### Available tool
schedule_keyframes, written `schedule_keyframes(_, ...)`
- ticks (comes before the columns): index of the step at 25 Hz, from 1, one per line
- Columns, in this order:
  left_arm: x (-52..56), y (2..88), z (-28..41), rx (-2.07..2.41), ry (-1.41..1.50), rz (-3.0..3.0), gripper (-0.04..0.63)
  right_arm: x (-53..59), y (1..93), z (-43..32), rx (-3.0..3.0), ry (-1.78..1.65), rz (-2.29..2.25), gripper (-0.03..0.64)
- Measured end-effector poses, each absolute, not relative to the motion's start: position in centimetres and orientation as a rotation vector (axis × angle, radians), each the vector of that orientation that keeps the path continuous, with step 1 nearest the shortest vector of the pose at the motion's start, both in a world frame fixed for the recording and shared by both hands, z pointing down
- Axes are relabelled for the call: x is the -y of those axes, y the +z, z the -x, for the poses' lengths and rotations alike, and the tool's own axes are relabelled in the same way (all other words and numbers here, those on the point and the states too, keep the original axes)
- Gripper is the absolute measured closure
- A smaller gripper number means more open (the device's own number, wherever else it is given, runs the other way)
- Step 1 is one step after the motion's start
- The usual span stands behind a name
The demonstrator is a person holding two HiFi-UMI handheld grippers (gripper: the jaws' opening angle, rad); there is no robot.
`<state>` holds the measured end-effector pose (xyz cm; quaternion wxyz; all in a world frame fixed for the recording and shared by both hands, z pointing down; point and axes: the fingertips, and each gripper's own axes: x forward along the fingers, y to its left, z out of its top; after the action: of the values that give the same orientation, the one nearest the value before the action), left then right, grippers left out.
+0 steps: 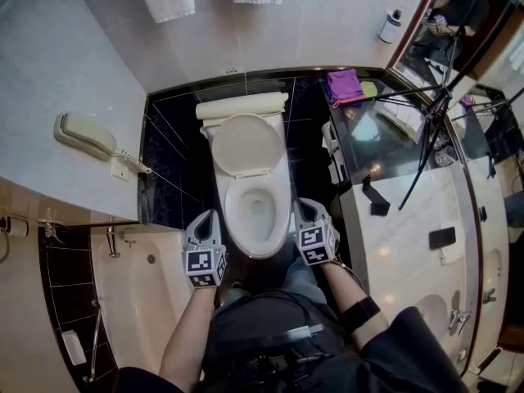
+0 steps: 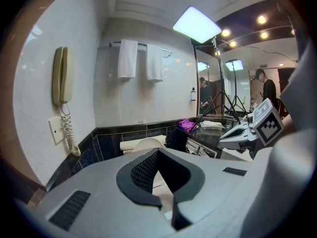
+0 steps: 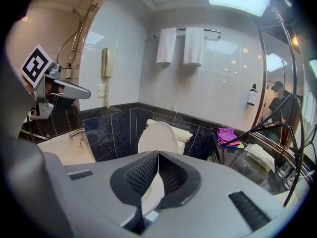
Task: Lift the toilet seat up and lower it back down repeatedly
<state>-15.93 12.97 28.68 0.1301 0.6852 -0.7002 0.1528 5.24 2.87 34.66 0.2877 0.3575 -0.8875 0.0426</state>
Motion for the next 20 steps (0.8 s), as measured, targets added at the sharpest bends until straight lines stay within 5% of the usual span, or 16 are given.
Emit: schedule_keyframes(20,-10.5,29.6,16.9,2.015,0.464,-2.013,0.595,0.8,36.0,-5.3,2.338,0.251,-1.046,0.594)
